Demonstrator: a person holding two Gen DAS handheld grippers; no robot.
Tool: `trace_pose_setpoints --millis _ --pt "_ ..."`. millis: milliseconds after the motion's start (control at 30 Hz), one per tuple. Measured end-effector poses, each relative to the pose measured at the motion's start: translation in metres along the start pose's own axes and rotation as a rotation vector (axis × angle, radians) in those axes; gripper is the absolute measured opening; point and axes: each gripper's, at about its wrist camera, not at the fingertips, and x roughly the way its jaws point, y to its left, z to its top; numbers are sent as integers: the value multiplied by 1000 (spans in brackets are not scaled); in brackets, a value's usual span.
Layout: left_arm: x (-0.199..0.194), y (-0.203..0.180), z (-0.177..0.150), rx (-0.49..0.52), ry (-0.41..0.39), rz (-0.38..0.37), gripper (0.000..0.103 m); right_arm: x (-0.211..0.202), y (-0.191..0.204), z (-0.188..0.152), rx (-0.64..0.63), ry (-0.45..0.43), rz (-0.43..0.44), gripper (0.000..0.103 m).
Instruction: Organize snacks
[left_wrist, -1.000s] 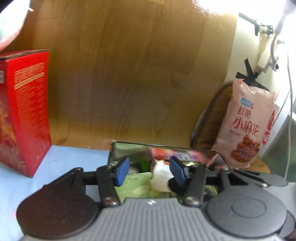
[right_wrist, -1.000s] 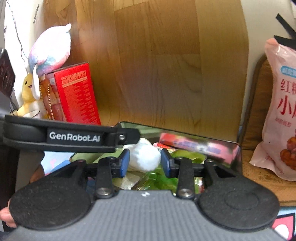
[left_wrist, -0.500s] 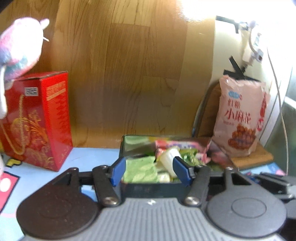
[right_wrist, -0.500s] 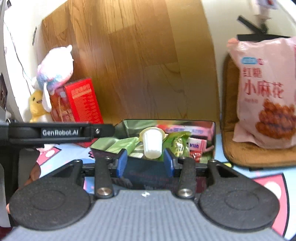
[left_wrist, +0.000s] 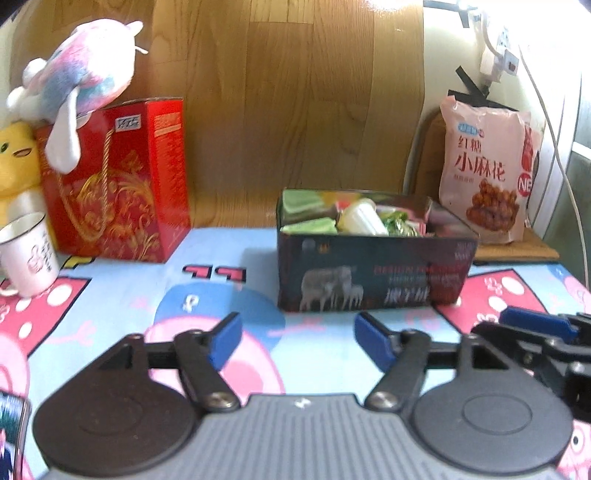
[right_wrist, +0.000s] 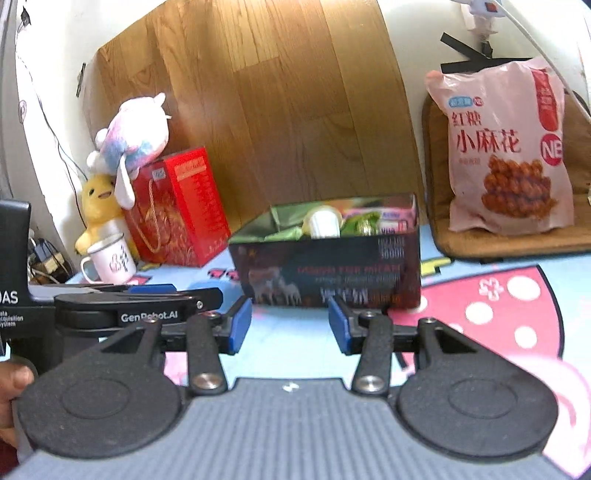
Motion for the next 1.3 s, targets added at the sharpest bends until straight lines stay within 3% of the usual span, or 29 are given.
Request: trace_pose_setpoints --millis 167,300,400,733,1000,1300 --pt "-14 -4 -17 15 9 27 80 -17 5 -17 38 25 4 49" --pt "-25 -8 -30 32 7 52 96 -30 8 -30 66 42 17 50" --pt "-33 -12 -37 47 -1 74 103 -38 10 -37 82 49 16 61" --pt "-47 -29 -51 121 18 139 103 -58 9 -54 125 47 -30 83" --pt "-53 -40 -60 152 14 171 103 -68 3 -69 161 52 -55 85" --pt "-62 -50 -68 159 7 153 103 -77 4 -78 165 54 -60 87"
